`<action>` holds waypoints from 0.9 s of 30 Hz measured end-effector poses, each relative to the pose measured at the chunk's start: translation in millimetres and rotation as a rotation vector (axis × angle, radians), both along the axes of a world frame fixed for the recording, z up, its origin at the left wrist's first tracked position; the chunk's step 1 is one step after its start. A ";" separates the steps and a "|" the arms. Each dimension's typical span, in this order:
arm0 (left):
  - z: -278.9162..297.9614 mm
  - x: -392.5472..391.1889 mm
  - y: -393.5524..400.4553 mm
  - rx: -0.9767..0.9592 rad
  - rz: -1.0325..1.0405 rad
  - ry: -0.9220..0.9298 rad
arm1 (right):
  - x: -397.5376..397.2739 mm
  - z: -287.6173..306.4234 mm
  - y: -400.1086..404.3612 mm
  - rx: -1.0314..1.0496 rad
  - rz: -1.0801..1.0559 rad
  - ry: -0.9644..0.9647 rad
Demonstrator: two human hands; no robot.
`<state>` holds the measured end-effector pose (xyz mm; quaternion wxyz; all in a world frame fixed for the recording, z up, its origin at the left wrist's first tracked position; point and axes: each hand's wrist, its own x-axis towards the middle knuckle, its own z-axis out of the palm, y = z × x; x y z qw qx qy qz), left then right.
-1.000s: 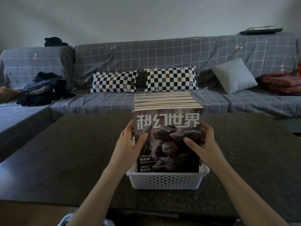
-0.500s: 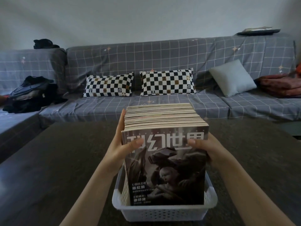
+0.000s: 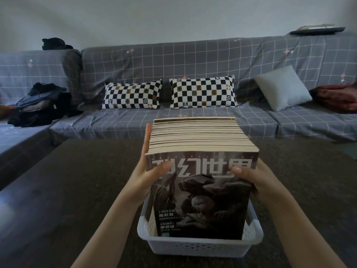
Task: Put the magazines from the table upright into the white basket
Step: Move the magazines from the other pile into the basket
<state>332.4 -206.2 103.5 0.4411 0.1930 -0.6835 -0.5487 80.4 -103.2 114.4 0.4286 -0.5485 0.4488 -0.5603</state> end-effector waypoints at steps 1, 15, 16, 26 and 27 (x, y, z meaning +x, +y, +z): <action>-1.7 1.3 -0.6 0.036 -0.008 -0.028 | -1.0 0.3 1.9 0.035 0.000 0.026; -10.9 -4.1 14.7 0.192 0.119 0.004 | 17.4 -14.6 21.5 0.034 -0.178 0.010; -14.2 -4.2 17.1 0.198 0.116 0.005 | 19.5 -19.4 23.7 0.033 -0.200 0.036; -16.0 -13.4 23.8 0.369 0.156 0.059 | 30.2 -29.3 17.5 0.058 -0.331 0.028; -16.5 -11.1 23.0 0.363 0.133 0.050 | 28.6 -30.7 18.0 0.062 -0.330 0.033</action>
